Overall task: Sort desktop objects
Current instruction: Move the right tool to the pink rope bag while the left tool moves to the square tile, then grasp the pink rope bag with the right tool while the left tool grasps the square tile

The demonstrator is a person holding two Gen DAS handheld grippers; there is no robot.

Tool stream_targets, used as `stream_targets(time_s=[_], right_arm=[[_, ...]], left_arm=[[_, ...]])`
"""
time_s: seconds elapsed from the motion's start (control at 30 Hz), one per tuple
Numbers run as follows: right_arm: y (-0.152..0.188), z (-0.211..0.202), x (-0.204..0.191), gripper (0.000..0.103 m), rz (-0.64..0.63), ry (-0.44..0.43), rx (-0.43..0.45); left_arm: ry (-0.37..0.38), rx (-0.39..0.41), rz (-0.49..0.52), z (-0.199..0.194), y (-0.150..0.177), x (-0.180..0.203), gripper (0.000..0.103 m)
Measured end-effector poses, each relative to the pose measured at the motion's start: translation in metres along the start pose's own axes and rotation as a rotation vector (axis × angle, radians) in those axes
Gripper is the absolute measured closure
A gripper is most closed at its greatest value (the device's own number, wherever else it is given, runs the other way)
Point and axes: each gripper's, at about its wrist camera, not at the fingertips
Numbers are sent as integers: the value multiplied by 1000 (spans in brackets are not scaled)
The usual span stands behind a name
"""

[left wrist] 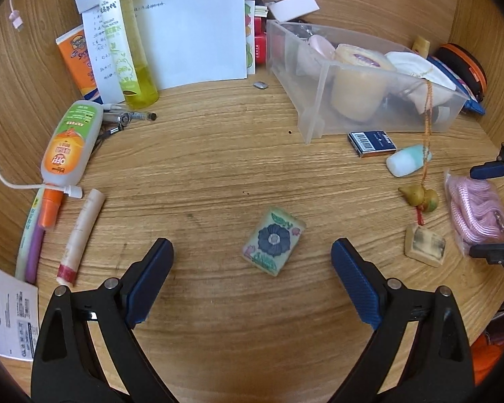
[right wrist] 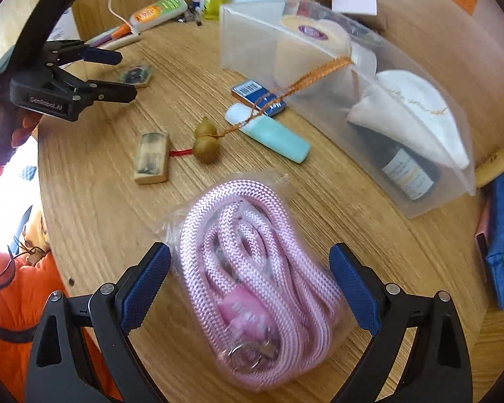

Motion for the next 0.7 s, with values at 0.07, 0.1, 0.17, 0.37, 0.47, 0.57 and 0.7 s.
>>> stream_targets(time_s=[0.07,0.1,0.17,0.37,0.47,0.57,0.7], right_arm=[[-2,4,5,10,19,-23,-6],[-2,5,7,11,28,-31,-8],[-2,2,11,31,40,-43,22],[-1,-2,17,36,79,-11,60],[-1,-8,22,38,105,-14,78],[-2,-16,27,38,135,-2,107],[-1,-28,38,38,184,-2,142]], left_arm=[[-6,3,4,2,-1,0,22],[-4,6,3,2,-1,0,23],[-5,26,-6,0,-1,-1,23],[-5,32,-23,2,-1,-3,41],[3,36,-28,2,-2,-2,48],[-7,42,-24,2,-2,1,58],[6,47,-2,-1,0,6,74]])
Point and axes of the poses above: each gripper's, at about its wrist camera, not at the fingertips, and z roughly the way its jaws point, x to its right, y to its underside, and after that the axes turned 5 degrees about y, right-handed
